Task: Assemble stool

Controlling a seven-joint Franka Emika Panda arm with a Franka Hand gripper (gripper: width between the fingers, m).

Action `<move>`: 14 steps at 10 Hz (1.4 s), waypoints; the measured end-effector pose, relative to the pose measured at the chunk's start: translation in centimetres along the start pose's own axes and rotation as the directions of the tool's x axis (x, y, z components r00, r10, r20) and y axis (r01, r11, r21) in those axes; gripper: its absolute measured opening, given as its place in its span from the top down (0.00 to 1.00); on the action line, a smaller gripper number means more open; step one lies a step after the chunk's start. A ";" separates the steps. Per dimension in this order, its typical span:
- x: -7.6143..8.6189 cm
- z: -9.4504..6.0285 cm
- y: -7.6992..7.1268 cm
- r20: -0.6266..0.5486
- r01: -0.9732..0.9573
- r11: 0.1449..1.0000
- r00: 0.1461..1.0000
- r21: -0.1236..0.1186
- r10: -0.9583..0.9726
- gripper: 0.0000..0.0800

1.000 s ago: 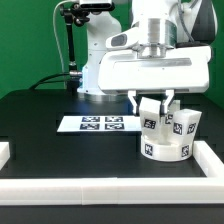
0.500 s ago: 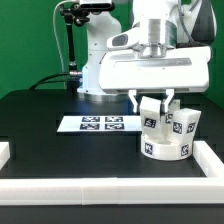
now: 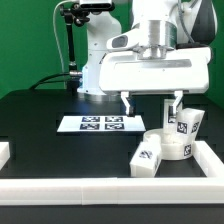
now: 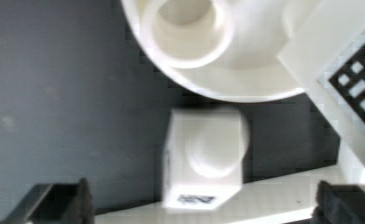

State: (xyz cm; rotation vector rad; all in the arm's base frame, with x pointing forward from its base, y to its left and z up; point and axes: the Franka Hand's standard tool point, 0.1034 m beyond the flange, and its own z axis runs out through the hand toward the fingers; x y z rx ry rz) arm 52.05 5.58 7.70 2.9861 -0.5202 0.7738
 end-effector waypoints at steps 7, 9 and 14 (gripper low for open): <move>2.4 0.9 0.8 0.052 0.009 1.000 0.999 0.003 -0.009 0.19; 2.3 1.3 1.0 0.061 0.010 1.000 0.998 -0.002 -0.010 0.19; 7.1 3.4 -2.1 0.079 0.071 0.997 0.994 0.039 -0.074 0.19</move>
Offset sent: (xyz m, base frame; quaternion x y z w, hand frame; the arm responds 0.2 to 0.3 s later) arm 0.0257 -0.0094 0.0055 0.0292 -0.0545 -0.0259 0.9978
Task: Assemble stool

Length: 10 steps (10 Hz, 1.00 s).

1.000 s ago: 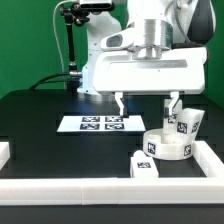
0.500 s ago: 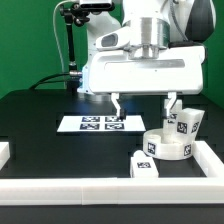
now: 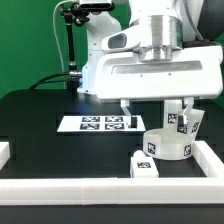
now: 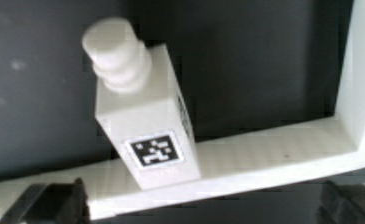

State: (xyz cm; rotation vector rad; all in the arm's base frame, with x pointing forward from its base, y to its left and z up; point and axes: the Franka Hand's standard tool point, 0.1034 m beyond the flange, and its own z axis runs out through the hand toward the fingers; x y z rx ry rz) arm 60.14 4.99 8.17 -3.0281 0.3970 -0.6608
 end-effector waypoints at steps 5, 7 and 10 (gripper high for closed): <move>-0.1 1.0 0.3 -0.001 0.035 0.999 0.999 -0.012 -0.035 0.19; 1.3 2.6 -0.7 -0.013 0.088 0.996 0.996 -0.013 -0.088 0.19; 1.8 4.5 1.2 -0.009 0.158 0.987 0.987 -0.035 -0.158 0.19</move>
Offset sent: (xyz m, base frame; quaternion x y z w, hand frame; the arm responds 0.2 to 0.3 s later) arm 0.0000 0.0000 0.0000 0.0000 0.0000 0.0000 1.0000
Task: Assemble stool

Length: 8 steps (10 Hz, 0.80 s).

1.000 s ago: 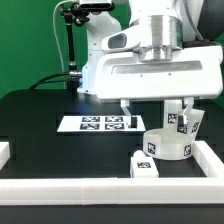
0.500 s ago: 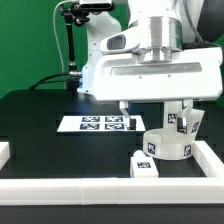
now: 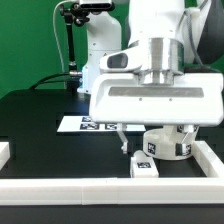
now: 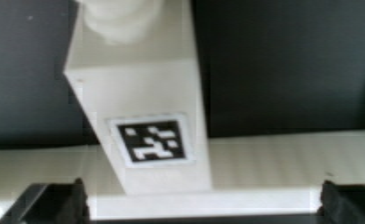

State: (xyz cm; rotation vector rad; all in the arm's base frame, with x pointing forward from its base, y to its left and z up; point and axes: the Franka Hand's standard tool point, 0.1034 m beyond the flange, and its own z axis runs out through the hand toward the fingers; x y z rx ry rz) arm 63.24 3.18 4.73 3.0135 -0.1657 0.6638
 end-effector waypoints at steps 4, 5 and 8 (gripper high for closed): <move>-0.9 1.4 2.4 0.001 -0.008 1.000 1.000 -0.029 0.008 0.19; -0.9 1.4 2.4 0.003 -0.007 1.000 1.000 -0.030 0.008 0.19; -1.2 1.6 2.5 0.010 -0.010 0.999 1.000 -0.031 0.010 0.52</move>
Offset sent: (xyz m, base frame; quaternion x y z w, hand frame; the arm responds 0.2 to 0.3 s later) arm -0.0057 0.0015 -0.0138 0.0258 -0.0073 0.0014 0.9996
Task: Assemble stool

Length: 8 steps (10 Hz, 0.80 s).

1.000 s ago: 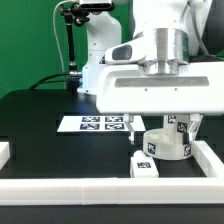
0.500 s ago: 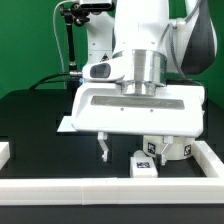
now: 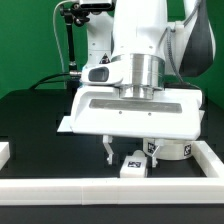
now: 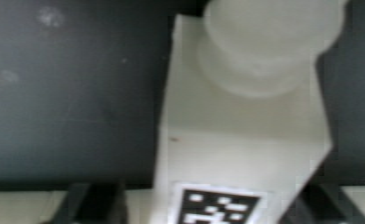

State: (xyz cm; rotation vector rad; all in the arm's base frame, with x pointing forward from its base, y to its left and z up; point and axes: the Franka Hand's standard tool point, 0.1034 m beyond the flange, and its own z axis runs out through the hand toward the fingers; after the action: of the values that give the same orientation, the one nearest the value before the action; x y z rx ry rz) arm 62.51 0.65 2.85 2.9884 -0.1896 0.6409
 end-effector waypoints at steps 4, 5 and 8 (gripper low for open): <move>-0.1 -0.1 1.3 0.013 -0.021 1.000 1.000 -0.006 0.021 0.59; -0.4 -0.3 1.7 0.040 -0.031 0.999 0.999 -0.005 0.032 0.59; -2.7 -1.2 4.0 0.132 -0.065 0.998 0.989 -0.014 0.066 0.58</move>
Offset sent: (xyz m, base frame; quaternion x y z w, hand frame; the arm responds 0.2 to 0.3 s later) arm -0.0193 -0.0113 0.0030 0.0155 -0.0511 0.0341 0.9980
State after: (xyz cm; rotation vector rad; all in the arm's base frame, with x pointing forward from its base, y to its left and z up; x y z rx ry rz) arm 59.00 -2.89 3.02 3.0273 -0.2996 0.4460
